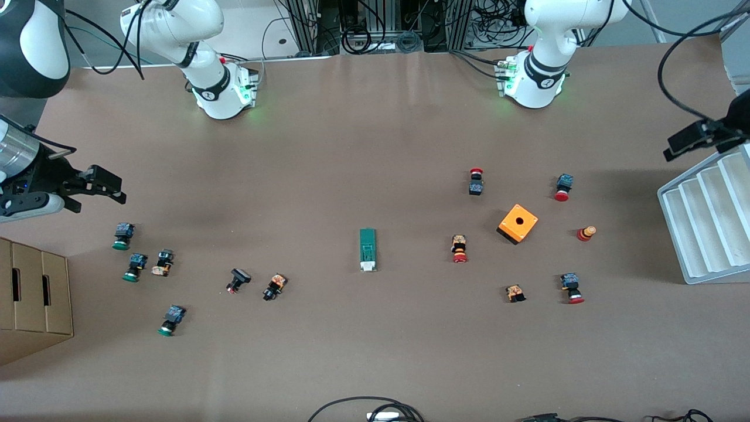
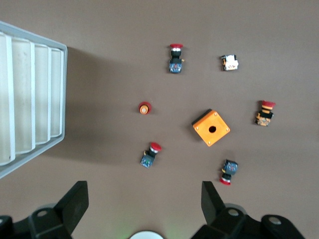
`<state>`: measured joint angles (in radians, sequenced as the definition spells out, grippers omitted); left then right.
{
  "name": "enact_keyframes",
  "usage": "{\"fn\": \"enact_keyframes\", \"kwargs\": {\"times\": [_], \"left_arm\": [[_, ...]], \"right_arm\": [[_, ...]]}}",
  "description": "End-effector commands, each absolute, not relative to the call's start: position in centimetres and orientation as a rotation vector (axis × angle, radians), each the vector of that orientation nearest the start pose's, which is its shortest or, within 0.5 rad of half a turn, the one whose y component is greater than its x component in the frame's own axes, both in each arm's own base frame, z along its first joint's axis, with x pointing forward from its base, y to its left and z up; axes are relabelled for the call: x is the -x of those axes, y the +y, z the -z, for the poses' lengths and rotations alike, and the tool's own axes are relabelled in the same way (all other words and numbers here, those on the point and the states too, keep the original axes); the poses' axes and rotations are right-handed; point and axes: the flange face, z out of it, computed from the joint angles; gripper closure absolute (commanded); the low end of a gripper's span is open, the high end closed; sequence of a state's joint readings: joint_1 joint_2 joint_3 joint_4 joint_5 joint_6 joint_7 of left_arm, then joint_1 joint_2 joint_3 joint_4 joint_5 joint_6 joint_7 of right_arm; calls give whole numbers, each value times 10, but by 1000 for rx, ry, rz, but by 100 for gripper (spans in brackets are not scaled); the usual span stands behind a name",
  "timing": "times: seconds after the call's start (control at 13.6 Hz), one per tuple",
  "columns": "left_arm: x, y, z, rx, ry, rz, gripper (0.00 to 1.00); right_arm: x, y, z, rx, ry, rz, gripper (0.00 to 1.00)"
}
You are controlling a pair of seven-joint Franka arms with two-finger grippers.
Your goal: Close load switch with both arms
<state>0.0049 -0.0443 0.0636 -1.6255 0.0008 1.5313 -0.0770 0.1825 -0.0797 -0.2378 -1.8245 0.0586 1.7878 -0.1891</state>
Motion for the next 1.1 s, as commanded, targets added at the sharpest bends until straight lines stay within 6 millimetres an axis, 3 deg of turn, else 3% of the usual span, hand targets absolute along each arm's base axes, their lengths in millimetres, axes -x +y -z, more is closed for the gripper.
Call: {"fn": "enact_keyframes", "kwargs": {"times": [0.0, 0.22, 0.44, 0.81, 1.03], "left_arm": [[-547, 45, -613, 3126, -185, -48, 0], [-550, 54, -623, 3159, -152, -47, 0], [-553, 44, -612, 3150, -116, -89, 0], [-552, 42, -616, 3158, -118, -74, 0], [-556, 28, -617, 3158, -97, -55, 0]], "right_arm": [[-538, -29, -568, 3080, -214, 87, 0], [-538, -29, -569, 3080, -214, 89, 0], [-538, -28, -569, 3080, -217, 89, 0], [-538, -28, -569, 3080, -219, 91, 0], [-538, -28, -569, 3080, -219, 89, 0]]}}
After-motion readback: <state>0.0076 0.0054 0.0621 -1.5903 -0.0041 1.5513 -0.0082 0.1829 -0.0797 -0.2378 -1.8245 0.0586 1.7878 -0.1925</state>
